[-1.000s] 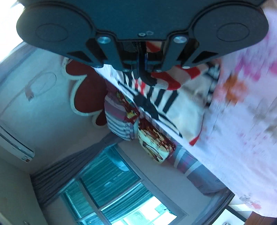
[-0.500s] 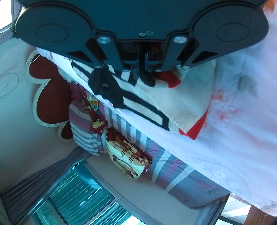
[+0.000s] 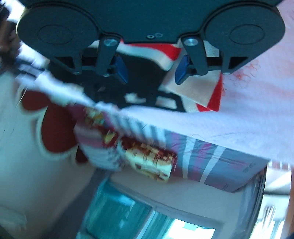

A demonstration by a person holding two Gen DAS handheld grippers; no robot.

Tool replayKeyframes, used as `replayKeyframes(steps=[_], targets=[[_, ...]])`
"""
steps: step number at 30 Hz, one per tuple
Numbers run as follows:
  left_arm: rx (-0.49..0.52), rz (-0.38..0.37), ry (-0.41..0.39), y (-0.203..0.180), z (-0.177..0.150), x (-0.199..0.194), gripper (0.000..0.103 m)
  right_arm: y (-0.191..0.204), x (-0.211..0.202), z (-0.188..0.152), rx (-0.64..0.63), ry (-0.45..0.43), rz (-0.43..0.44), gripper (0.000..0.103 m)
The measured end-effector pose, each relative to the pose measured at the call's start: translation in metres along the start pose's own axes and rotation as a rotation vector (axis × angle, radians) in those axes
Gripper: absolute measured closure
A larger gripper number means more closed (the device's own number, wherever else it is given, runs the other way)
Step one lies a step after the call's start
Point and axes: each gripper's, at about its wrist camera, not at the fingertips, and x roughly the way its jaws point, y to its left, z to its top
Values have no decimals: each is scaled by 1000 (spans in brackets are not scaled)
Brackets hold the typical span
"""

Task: Fold small clothes
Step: 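Lift the collar with both tools and fold it over onto the hem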

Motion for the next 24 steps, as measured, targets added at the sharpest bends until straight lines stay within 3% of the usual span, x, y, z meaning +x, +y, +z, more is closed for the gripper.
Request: replayKeyframes(steps=[5, 9, 12, 14, 15, 16, 18, 24], targets=[[16, 10, 39, 0, 2, 6, 59, 26, 32, -23, -181, 81, -70, 43], [48, 10, 67, -3, 8, 18, 68, 31, 68, -27, -263, 129, -142, 63], [128, 53, 105, -11, 9, 31, 71, 34, 86, -27, -310, 158, -172, 64], [189, 91, 122, -20, 8, 33, 78, 38, 93, -30, -350, 167, -182, 74], [224, 114, 126, -24, 8, 34, 87, 41, 94, -31, -380, 174, -187, 91], [262, 133, 127, -28, 6, 35, 99, 45, 97, -33, -413, 183, -193, 99], [271, 146, 96, -30, 2, 31, 99, 51, 97, -38, -464, 173, -214, 100], [197, 173, -114, -33, 0, 5, 100, 60, 78, -33, -448, -19, -238, 100]])
